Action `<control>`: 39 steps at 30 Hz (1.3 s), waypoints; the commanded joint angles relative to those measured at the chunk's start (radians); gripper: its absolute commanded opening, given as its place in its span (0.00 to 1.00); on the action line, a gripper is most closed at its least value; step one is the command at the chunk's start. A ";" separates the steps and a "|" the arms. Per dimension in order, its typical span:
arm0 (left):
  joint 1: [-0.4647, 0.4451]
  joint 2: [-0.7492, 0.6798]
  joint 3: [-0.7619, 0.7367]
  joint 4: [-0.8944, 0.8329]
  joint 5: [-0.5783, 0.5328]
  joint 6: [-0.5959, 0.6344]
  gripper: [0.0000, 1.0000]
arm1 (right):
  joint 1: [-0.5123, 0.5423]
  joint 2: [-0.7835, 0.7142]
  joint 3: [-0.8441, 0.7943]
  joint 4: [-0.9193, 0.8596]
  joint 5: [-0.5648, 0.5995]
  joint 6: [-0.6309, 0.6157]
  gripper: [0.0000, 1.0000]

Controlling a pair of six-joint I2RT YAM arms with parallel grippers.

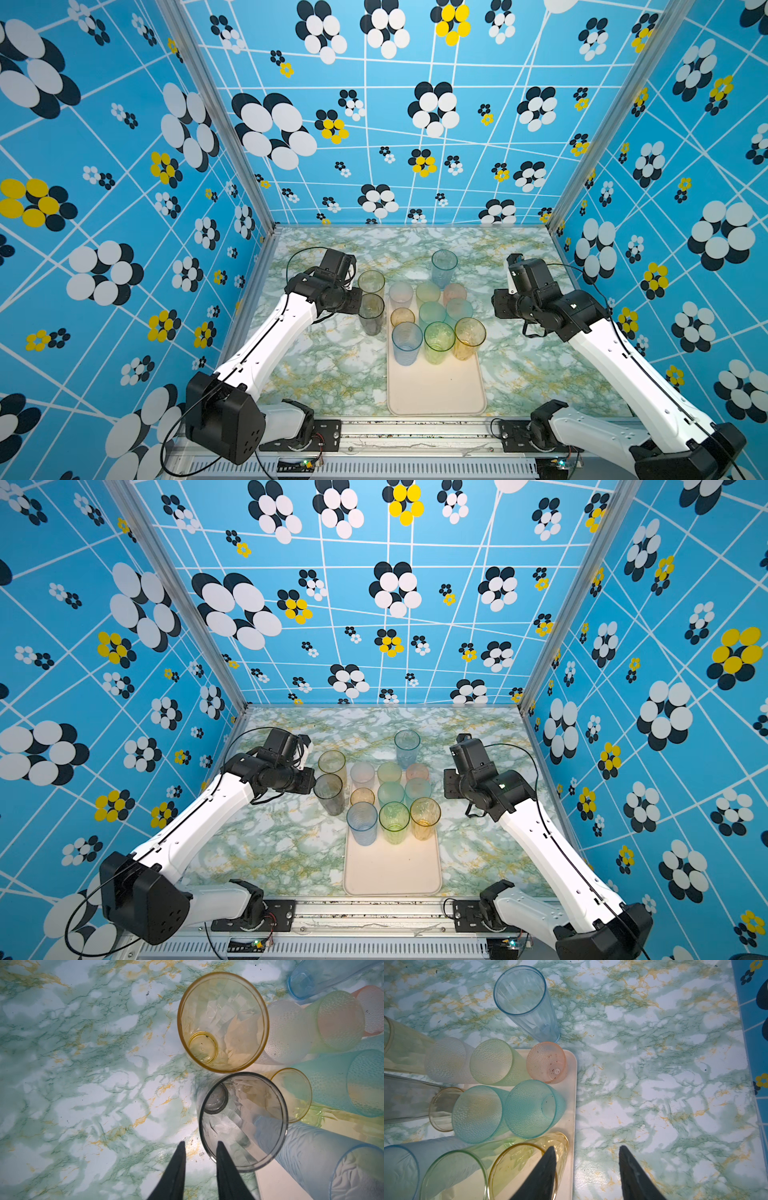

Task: Place the glasses into the tray
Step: 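Lower the left gripper onto the smoky grey cup rim while right gripper rises, then close the left gripper on the grey cup rim and lift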

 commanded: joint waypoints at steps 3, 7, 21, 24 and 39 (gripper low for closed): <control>-0.008 0.027 -0.020 0.028 -0.006 -0.003 0.27 | -0.009 0.009 0.027 0.002 -0.015 -0.011 0.51; -0.008 0.043 -0.018 0.035 -0.013 0.002 0.26 | -0.009 0.012 0.025 0.006 -0.017 -0.009 0.51; -0.016 0.101 -0.006 0.041 -0.028 0.016 0.23 | -0.010 0.022 0.021 0.010 -0.023 -0.008 0.51; -0.020 0.105 -0.005 0.038 -0.036 0.018 0.22 | -0.010 0.025 0.019 0.012 -0.028 -0.008 0.51; -0.024 0.124 0.009 0.022 -0.044 0.028 0.05 | -0.010 0.019 0.000 0.010 -0.032 -0.006 0.51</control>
